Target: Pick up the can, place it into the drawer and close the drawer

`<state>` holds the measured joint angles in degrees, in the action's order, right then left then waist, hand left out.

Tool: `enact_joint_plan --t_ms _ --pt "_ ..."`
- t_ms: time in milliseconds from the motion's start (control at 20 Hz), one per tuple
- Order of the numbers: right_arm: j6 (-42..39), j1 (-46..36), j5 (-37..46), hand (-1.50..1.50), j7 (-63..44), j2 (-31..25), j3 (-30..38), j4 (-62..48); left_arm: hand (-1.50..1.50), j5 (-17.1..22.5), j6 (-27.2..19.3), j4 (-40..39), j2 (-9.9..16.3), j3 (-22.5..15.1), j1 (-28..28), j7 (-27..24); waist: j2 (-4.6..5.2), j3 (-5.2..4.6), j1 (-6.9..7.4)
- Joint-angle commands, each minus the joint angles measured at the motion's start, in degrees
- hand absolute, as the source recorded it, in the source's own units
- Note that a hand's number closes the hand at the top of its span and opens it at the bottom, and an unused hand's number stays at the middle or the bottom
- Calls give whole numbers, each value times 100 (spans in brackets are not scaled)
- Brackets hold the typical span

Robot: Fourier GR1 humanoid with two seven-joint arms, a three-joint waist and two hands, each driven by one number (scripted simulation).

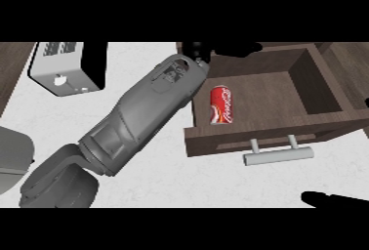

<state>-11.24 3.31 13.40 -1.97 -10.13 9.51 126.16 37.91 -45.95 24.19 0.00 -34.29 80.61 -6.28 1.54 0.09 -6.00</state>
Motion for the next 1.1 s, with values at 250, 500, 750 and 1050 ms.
enact_joint_plan --t_ms 250,500,750,1050 --pt "345 -191 2049 -150 300 -294 -796 -259 -150 259 -94 47 0 130 104 -325 -50 -6 290" --pt "540 -387 3096 -150 365 -516 -1143 -877 -150 278 -245 129 0 -53 144 -45 -75 -3 355" --pt "925 -635 4033 -150 348 -502 -1440 -1851 -150 71 -197 282 188 82 384 398 -151 -7 633" --pt "1925 -1255 4724 -150 326 86 -1587 -3430 -150 -129 15 901 602 -8 -230 501 -168 -7 802"
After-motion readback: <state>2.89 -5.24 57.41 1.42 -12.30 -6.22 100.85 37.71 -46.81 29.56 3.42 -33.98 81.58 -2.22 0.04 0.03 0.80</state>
